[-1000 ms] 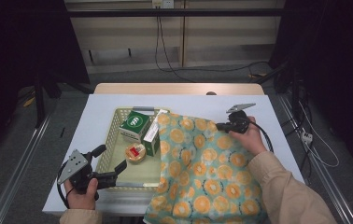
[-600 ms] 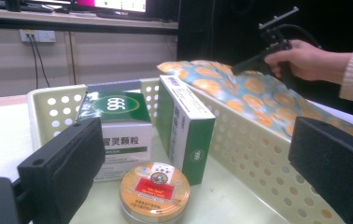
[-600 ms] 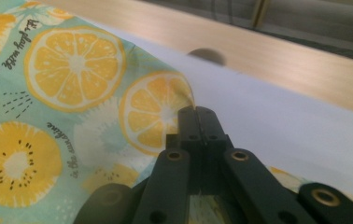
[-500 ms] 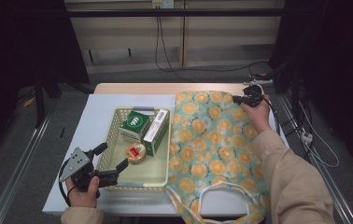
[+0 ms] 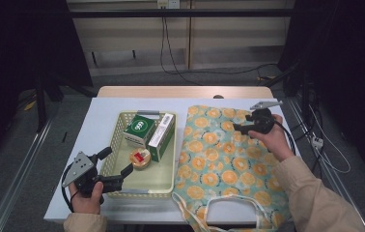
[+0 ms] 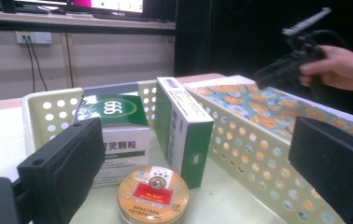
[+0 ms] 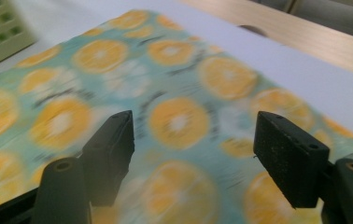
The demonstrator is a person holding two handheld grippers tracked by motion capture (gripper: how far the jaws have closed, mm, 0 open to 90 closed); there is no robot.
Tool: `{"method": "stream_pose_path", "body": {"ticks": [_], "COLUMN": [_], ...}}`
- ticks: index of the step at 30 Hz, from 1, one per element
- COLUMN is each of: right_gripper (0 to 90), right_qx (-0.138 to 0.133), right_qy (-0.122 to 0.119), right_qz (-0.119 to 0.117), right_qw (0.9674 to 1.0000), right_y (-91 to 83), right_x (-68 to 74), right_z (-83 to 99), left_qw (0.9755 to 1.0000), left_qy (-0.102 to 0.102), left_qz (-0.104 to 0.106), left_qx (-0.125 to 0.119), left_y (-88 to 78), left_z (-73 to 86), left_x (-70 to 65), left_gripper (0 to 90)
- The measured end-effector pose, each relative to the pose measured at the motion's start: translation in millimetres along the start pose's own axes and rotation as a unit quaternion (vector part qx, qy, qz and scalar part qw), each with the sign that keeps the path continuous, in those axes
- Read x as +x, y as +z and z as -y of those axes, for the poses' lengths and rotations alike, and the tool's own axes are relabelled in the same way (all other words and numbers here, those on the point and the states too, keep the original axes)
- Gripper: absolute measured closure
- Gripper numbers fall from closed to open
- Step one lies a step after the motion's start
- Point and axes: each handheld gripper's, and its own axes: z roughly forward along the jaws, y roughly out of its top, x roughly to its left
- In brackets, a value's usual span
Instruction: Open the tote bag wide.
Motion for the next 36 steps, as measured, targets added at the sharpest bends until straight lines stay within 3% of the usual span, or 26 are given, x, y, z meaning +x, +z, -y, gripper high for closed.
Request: {"method": "stream_pose_path", "body": {"ticks": [2,6,13,14,16,17,20,24,28,30,32,36], "right_gripper": [27.3,22.5,24.0,25.6,26.0,29.0,30.6,25.7,27.9,26.6,26.7,31.9], "right_qx": [-0.006,-0.001,-0.013,0.002,0.002,-0.001,0.004,0.016,0.032,0.032,0.035,0.042], "right_qy": [-0.006,-0.034,-0.063,-0.08,-0.087,-0.088,-0.09,-0.099,-0.122,-0.119,-0.122,-0.128], "right_qz": [-0.031,-0.068,-0.1,-0.111,-0.115,-0.14,-0.153,-0.165,-0.183,-0.193,-0.191,-0.205], "right_qw": [0.9995,0.9971,0.9929,0.9906,0.9896,0.9863,0.9841,0.9812,0.9751,0.9734,0.9733,0.9693], "right_y": [-9.3,-22.1,-37.5,-40.3,-41.8,-46.9,-50.0,-51.2,-51.9,-52.6,-52.8,-53.9], "right_x": [21.5,58.8,101.8,110.8,113.6,121.3,127.5,142.1,154.8,159.7,160.6,162.4], "right_z": [9.2,26.5,62.0,67.7,68.8,71.4,72.8,80.7,86.0,88.4,89.1,93.9], "left_qw": [1.0,1.0,1.0,1.0,1.0,1.0,1.0,0.9999,0.9999,1.0,0.9999,0.9999], "left_qy": [0.0,-0.006,0.001,0.002,0.002,0.002,0.002,-0.001,0.007,0.006,0.006,0.0], "left_qz": [0.001,-0.001,-0.003,-0.003,-0.004,-0.007,-0.008,-0.01,-0.006,-0.006,-0.007,-0.009], "left_qx": [0.001,-0.001,0.003,0.003,-0.001,-0.001,-0.004,-0.006,-0.004,-0.002,-0.004,-0.009], "left_y": [0.0,-1.6,-1.8,-2.5,-3.8,-4.9,-7.1,-7.9,-7.4,-7.1,-8.1,-8.3], "left_z": [0.2,0.8,0.1,-0.6,-1.7,-2.4,-2.6,-1.9,-2.8,-3.1,-3.5,-3.5], "left_x": [0.2,-0.1,0.0,0.7,1.4,1.9,2.4,1.4,0.3,-0.2,0.7,1.7], "left_gripper": [3.5,3.5,3.5,3.5,3.5,3.5,3.5,3.5,3.5,3.5,3.5,3.5]}}
